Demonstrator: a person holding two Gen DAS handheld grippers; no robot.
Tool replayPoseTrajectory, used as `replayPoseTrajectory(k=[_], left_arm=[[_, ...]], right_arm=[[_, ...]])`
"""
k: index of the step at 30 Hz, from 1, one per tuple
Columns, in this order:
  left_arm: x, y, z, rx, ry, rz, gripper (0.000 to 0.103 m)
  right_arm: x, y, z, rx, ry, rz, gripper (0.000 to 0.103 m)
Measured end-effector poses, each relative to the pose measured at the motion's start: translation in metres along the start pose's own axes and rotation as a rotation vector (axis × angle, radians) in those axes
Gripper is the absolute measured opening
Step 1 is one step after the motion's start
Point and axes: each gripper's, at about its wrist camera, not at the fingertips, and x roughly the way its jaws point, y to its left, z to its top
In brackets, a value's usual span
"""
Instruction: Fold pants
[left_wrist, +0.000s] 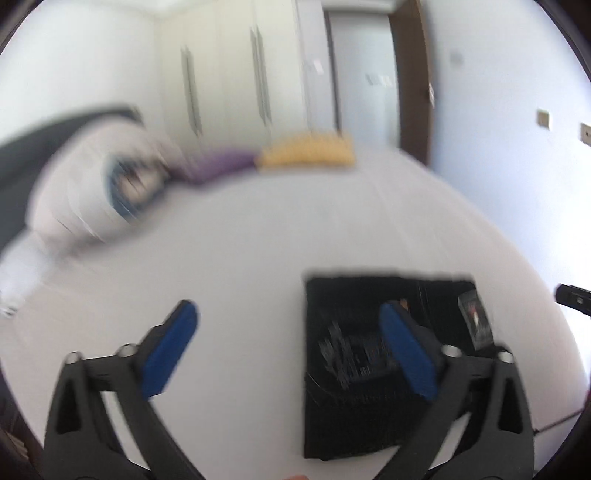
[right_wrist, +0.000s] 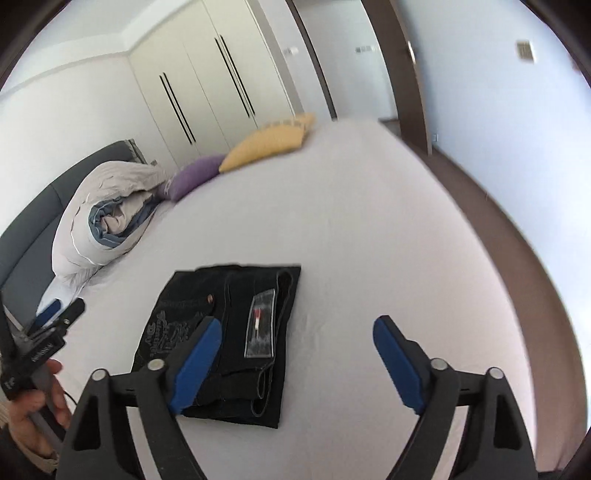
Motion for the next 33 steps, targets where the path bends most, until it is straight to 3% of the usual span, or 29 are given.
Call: replayPoseTrajectory(k=[2, 5, 10, 11, 14, 18, 21, 27, 29, 33], left_arm=[[-0.052, -0.001, 0.012, -0.011, -0.121, 0.069, 0.103], [-0.094, -0.008, 0.035, -0.033, -0.177, 0.078, 0.103], [-0.179, 0.01, 0.05, -0.051, -0.219, 0.103, 0.103], [-0.189, 0.011, 0.054, -0.019, -0.221, 0.091, 0.103], [-0.205, 0.02, 0.065, 0.009, -0.112, 0.117, 0.103], [-0.21, 0.031, 0.053, -0.092, 0.081, 0.046, 0.103], [-0.191, 0.018, 0.031, -0.143, 0.166, -0.001, 0.103], [-0.179, 0.001, 0.008, -0.119, 0.223, -0.017, 0.103], [-0.155, 0.0, 0.006, -0.123, 0.241, -0.025, 0.103], [-0.139, -0.001, -0.003, -0.141, 0.275, -0.042, 0.103]], right_arm=[[-0.045, 0.014, 0.009, -0.065, -0.156, -0.034, 0.103], [-0.104, 0.033, 0.026, -0.129, -0.354, -0.053, 0.103], [-0.178, 0.063, 0.05, -0.216, -0.512, -0.086, 0.103], [-0.192, 0.066, 0.053, -0.221, -0.539, -0.077, 0.103], [-0.227, 0.074, 0.056, -0.208, -0.583, -0.075, 0.103], [-0.233, 0.077, 0.057, -0.193, -0.468, -0.082, 0.103], [-0.214, 0.075, 0.049, -0.161, -0.34, -0.054, 0.103], [-0.182, 0.067, 0.017, -0.107, -0.154, -0.084, 0.103], [-0.169, 0.064, 0.008, -0.082, -0.095, -0.096, 0.103], [-0.156, 0.068, -0.002, -0.069, -0.022, -0.105, 0.103]])
